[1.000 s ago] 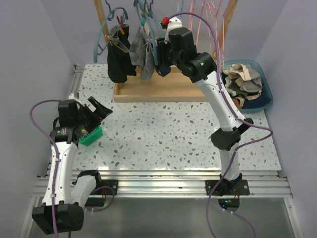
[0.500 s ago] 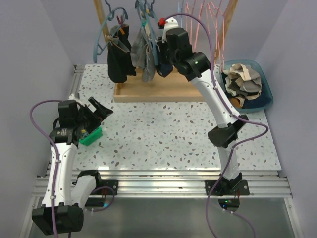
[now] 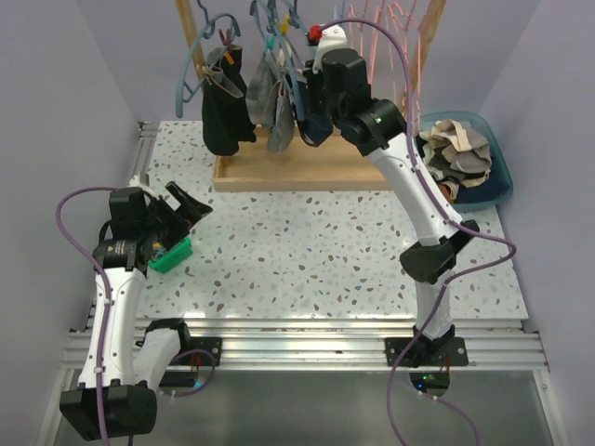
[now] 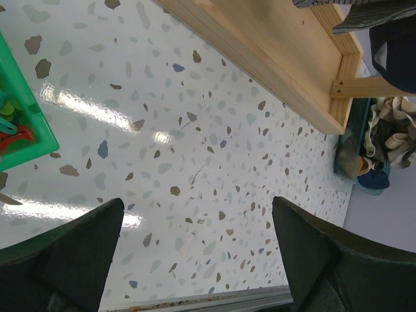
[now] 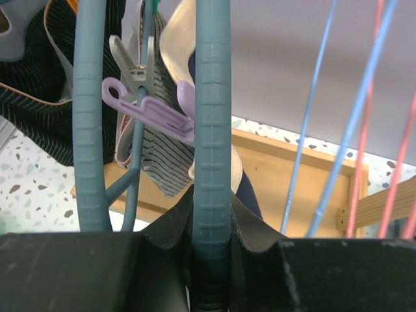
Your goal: Remove the underwear clipped to the hanger
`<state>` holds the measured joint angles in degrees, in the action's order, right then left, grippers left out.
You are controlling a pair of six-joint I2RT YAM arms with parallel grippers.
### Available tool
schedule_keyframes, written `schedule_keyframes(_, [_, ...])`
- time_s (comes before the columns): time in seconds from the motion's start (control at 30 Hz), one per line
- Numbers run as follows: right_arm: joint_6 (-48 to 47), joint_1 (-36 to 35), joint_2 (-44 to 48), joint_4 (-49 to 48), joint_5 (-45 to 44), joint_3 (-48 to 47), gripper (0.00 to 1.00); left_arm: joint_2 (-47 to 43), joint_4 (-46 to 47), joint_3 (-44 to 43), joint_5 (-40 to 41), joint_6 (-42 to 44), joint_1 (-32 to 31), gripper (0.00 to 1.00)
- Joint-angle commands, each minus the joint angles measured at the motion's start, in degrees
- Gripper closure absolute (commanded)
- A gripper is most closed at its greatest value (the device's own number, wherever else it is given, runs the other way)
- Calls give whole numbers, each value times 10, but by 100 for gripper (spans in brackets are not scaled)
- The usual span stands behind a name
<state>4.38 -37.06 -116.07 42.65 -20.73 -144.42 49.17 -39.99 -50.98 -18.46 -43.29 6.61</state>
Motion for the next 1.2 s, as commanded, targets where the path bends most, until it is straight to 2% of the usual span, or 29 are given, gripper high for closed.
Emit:
schedule_keyframes(0.0, [-8,3,80,-78,-34,1,100,1,7,-3,-9,5,-3,0])
schedule_keyframes(0.4, [-5,3,149,-131,-27,101,100,18,21,-9,-15,0,-2,0])
schedule_keyframes(0.5, [-6,2,143,-151,-13,98,100,20,23,-10,-16,-1,-3,0])
schedule_keyframes(0.63, [1,3,146,-126,-8,82,100,20,19,-13,-13,-1,-2,0])
schedule_keyframes(0.67, [4,3,161,-136,-7,99,100,19,19,-14,-13,0,-2,0])
schedule_keyframes(0.8, [22,1,268,-201,8,281,100,19,20,-11,-11,-3,-2,0])
schedule_keyframes(0.87, [29,1,329,-216,21,330,100,22,22,-10,-13,-3,-2,0])
schedule_keyframes(1.17, [34,1,493,-135,79,485,100,45,40,-21,-30,-7,-2,0])
